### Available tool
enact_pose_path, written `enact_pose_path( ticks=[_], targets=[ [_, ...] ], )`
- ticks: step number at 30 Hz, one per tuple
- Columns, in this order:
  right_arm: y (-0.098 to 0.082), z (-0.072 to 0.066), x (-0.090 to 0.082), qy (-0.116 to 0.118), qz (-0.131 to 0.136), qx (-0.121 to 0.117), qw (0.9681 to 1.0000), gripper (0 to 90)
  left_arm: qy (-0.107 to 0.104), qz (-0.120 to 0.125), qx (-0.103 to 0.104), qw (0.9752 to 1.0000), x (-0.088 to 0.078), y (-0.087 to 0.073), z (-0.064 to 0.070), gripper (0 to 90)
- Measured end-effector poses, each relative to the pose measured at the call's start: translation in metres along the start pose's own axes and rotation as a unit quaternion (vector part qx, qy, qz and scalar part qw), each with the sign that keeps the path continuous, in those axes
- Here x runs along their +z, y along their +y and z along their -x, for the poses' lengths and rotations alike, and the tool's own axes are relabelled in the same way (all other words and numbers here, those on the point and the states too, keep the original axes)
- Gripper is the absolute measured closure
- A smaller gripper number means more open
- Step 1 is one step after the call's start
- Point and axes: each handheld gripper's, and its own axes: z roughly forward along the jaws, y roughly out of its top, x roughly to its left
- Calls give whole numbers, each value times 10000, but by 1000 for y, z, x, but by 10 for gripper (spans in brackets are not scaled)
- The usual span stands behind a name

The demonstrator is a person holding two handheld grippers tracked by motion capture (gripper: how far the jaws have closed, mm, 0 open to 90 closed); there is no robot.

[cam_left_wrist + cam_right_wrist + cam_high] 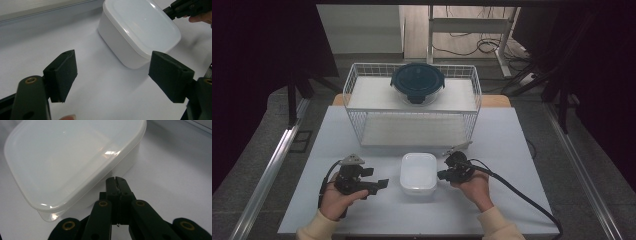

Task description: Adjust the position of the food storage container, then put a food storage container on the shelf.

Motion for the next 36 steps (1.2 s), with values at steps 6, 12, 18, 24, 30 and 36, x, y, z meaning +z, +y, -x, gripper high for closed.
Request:
enact_pose_path(
  ticks=[6, 12, 18, 24, 30, 36],
  targets=[
    [0, 2, -6, -205, 70, 45, 9998, 894, 6, 13, -11, 10000, -1, 0, -1, 223],
    [-6, 0, -28, -393, 348, 49, 9986, 893, 23, 44, -27, 10000, -4, 0, -2, 224],
    [-23, -2, -52, -410, 939, 287, 9943, 642, 44, 88, -40, 9999, -6, 1, -3, 223],
    [-37, -11, -70, -356, 1493, 623, 9862, 343, 82, 103, -45, 9999, -6, 1, -3, 221],
    [-39, -16, -78, -74, 1708, 707, 9827, 260, 150, 143, -37, 9998, -9, 2, -2, 219],
    [-38, -15, -74, -68, 1699, 640, 9834, 224, 139, 202, -146, 9996, -11, 3, -3, 213]
  ],
)
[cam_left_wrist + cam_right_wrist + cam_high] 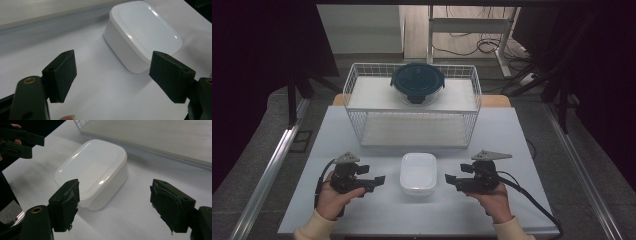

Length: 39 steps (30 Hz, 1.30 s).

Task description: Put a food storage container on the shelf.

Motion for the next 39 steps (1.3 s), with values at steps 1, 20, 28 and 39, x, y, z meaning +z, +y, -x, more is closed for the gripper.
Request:
enact_pose_path(
  ticks=[1, 20, 28, 39],
  targets=[
    [0, 0, 1, 15, 12, 10, 10000, 218, -8, 8, -17, 10000, 0, 0, 0, 213],
    [13, -1, 8, 125, 85, 338, 9993, 306, -184, -74, -303, 9993, 10, 20, 5, 248],
    [28, -3, 27, 333, -38, 595, 9977, 333, -465, -161, -546, 9973, 28, 43, 3, 263],
    [19, 1, 52, 342, -335, 690, 9965, 355, -885, -468, -897, 9909, 52, 35, -6, 278]
  ],
)
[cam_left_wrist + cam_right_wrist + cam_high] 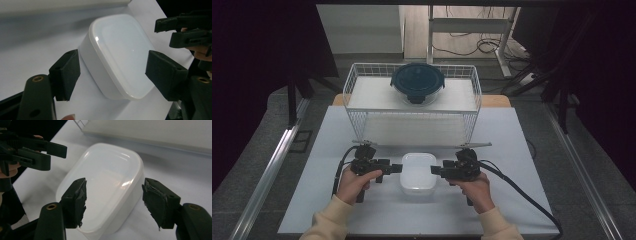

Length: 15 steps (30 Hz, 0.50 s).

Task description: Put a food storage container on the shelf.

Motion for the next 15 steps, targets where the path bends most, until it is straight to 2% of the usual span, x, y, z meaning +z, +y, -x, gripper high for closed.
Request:
enact_pose_path(
  ticks=[4, 6, 9, 11, 12, 14, 15],
  targets=[
    [-4, 3, 4, -22, -113, 0, 9999, 360, -44, -25, -103, 9999, 4, -1, -4, 291],
    [-6, 4, 7, -4, -161, 42, 9999, 366, -166, -1, -180, 9997, 6, -1, -5, 306],
    [-7, 6, 10, 2, -174, 52, 9998, 381, -274, -92, -313, 9991, 10, -3, -10, 331],
    [-8, 6, 12, -5, -153, 91, 9998, 394, -614, -93, -527, 9967, 12, -4, -13, 345],
    [-8, 7, 12, 0, -157, 113, 9998, 400, -623, -84, -540, 9966, 13, -3, -13, 346],
    [-8, 8, 13, 7, -155, 123, 9998, 416, -480, -58, -533, 9974, 15, -4, -12, 357],
    [-9, 8, 13, 21, -162, 150, 9998, 424, -475, -64, -580, 9972, 17, -4, -12, 362]
  ],
)
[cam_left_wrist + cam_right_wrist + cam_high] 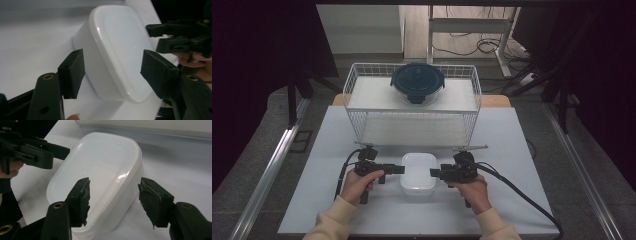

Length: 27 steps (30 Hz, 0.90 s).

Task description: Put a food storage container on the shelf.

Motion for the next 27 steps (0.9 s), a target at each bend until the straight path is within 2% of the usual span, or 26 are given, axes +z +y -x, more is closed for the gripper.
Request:
enact_pose_path(
  ticks=[1, 3, 8, 14, 19, 23, 27],
  targets=[
    [0, 0, 1, 15, -21, 39, 10000, 431, 8, -44, 47, 10000, 0, 0, -2, 369],
    [-1, 1, 3, 31, -48, 40, 10000, 442, 4, -42, -36, 10000, 2, 0, -4, 385],
    [-3, 3, 8, 182, -133, 141, 9996, 473, -144, -21, -67, 9999, 5, -1, -6, 443],
    [-2, 3, 8, 264, -121, 254, 9993, 532, -356, -150, -69, 9992, 9, -2, -5, 535],
    [-2, 4, 4, 267, -145, 477, 9984, 602, -264, -119, -43, 9996, 4, -3, 0, 664],
    [-4, 7, -1, 399, -52, 736, 9965, 662, -261, -99, -40, 9996, 3, -4, 2, 689],
    [-5, 6, -7, 450, 13, 737, 9963, 712, -328, -13, -17, 9995, -2, -5, 5, 734]
  ],
)
